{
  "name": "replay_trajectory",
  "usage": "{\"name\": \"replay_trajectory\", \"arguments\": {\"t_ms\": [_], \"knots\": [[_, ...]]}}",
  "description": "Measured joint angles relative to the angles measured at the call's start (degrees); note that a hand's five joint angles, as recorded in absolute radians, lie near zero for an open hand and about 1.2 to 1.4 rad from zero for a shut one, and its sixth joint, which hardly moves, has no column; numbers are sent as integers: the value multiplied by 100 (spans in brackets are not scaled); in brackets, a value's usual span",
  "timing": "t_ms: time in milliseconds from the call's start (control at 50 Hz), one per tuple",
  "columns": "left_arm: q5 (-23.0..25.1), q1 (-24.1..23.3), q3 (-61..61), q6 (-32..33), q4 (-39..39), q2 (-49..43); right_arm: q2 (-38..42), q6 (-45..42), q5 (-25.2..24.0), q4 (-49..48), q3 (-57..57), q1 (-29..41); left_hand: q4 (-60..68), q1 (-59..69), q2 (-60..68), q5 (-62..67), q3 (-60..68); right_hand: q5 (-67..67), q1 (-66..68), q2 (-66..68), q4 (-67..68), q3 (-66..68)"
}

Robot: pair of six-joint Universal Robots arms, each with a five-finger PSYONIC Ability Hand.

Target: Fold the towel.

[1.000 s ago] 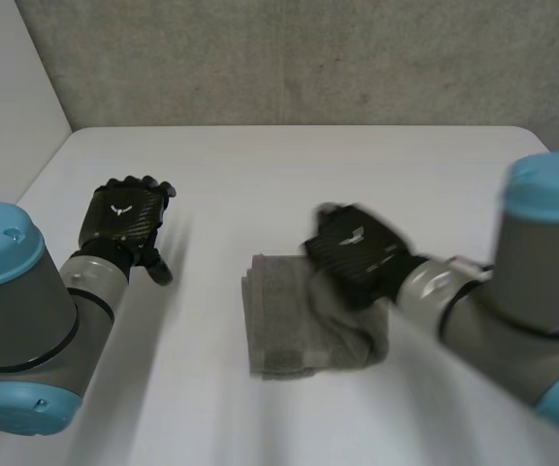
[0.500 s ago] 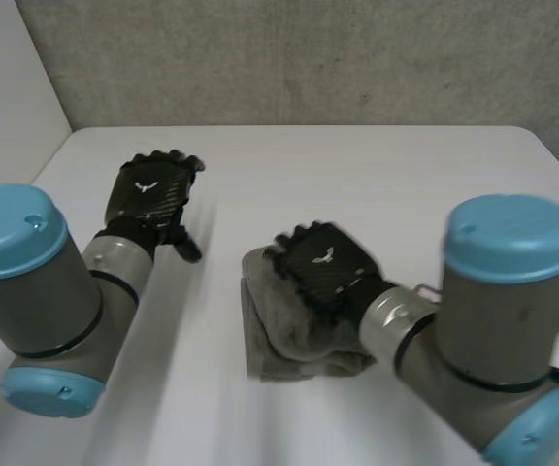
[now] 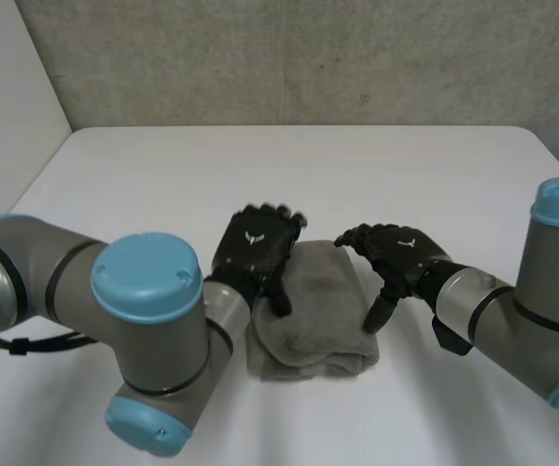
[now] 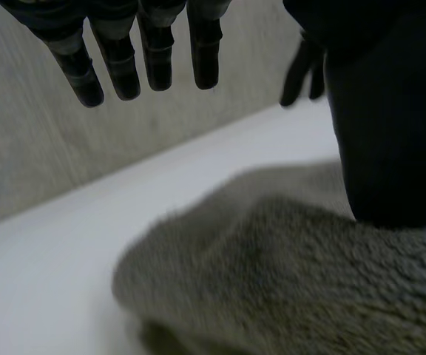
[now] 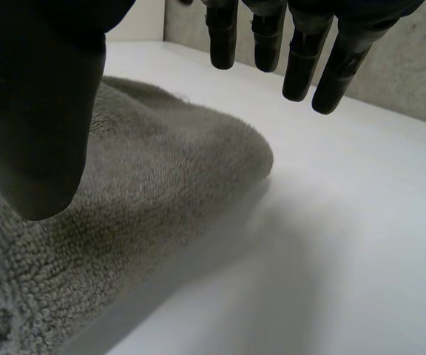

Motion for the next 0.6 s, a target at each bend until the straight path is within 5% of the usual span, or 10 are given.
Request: {"name": "replay_trajectory", "arguments": {"t_ms": [400, 600], "knots": [[21, 465, -945, 51, 25, -33, 939, -16, 552, -488, -214, 475, 0, 0, 0, 0, 0, 0, -2, 0, 0, 0], [4, 517, -874, 20, 36, 165, 745, -74, 740, -548, -220, 580, 0, 0, 0, -30, 0, 0, -27, 0, 0, 0]]}}
